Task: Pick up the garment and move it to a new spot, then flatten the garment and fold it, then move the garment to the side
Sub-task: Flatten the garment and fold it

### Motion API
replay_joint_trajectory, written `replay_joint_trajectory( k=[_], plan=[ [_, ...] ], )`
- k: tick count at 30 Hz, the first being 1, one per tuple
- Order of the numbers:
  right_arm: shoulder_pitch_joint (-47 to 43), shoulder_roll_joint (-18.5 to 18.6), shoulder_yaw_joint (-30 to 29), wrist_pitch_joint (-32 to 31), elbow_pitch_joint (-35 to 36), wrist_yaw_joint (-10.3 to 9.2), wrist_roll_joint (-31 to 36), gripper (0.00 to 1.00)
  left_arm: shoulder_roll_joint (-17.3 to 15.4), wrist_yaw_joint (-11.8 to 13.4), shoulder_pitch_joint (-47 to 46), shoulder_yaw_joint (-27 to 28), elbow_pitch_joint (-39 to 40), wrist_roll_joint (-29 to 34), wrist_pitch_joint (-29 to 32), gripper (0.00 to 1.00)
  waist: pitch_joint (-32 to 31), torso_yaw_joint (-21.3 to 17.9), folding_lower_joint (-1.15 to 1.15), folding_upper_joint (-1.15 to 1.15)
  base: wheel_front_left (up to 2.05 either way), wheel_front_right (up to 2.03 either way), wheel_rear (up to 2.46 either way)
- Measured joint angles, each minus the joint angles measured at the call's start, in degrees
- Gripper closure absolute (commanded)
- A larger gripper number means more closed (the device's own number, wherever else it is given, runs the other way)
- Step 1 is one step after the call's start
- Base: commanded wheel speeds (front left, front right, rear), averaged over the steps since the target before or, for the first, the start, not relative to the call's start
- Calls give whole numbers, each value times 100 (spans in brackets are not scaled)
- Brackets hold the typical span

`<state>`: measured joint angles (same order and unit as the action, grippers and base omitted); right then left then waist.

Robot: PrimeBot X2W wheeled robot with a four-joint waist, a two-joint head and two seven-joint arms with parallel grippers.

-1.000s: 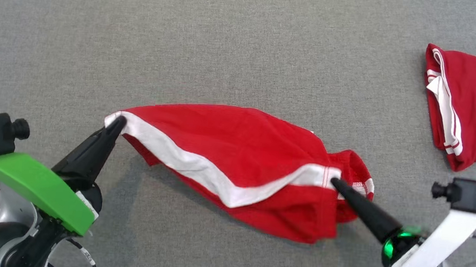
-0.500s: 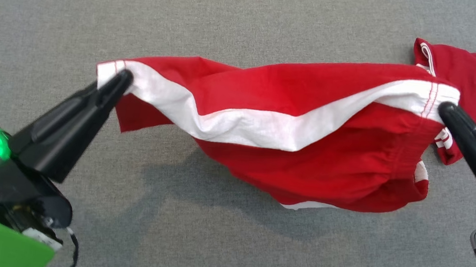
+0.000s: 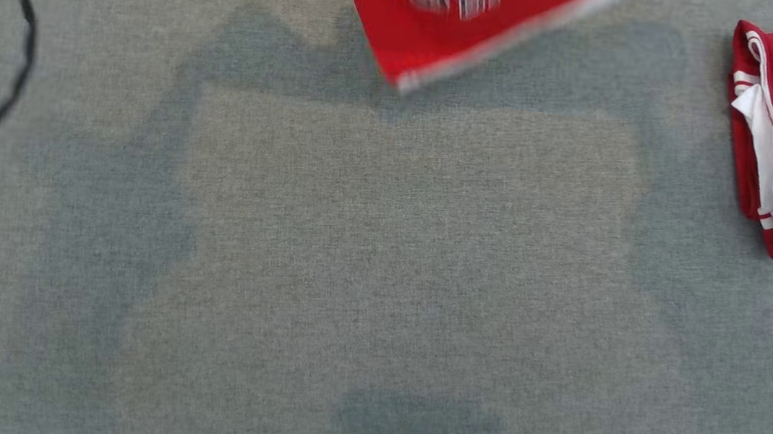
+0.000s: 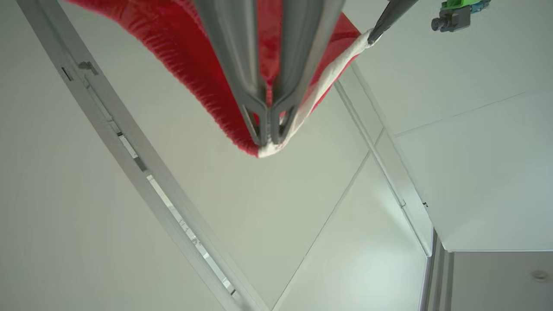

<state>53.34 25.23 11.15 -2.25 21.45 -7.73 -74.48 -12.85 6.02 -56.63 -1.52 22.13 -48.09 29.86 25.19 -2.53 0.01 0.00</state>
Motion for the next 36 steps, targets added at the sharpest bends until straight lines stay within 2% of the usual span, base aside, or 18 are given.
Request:
replay_joint_trajectory(
  k=[2,4,7,12,18,25,29,33,36],
  plan=[
    [210,-81,179,20,1,40,114,100,-20,-47,-229,37,75,53,-153,100,46,16,0,0,0,0,0],
    [327,-162,573,21,-127,120,365,100,-267,-441,-284,-54,22,350,-356,100,140,32,-1,0,0,0,0],
    [-146,-171,1110,-8,-691,164,578,100,-426,-710,540,-254,-402,554,-482,100,215,20,0,0,0,0,0],
    [-1739,-101,1677,-54,-1737,276,720,100,-164,-737,2732,-264,-1124,548,-891,100,217,-79,0,0,0,0,0],
    [-2705,-219,1946,154,-2531,548,743,100,223,-727,4149,-169,-1914,543,-1577,100,139,-126,-1,0,0,0,0],
    [-2880,-187,1862,372,-2796,938,686,100,461,-1011,4343,-298,-2159,489,-2100,100,-15,-47,-2,0,0,0,0],
    [-2911,141,1879,375,-2651,1193,768,100,456,-1131,4342,-441,-2137,516,-2316,100,-110,34,-1,0,0,0,0],
    [-3158,580,1915,374,-2520,1221,959,100,480,-1207,4359,-680,-2130,514,-2421,100,-214,125,-2,0,0,0,0],
    [-3473,765,2119,289,-2554,1220,1128,100,466,-1237,4517,-822,-2179,521,-2455,100,-300,160,-1,0,0,0,0]
  ],
)
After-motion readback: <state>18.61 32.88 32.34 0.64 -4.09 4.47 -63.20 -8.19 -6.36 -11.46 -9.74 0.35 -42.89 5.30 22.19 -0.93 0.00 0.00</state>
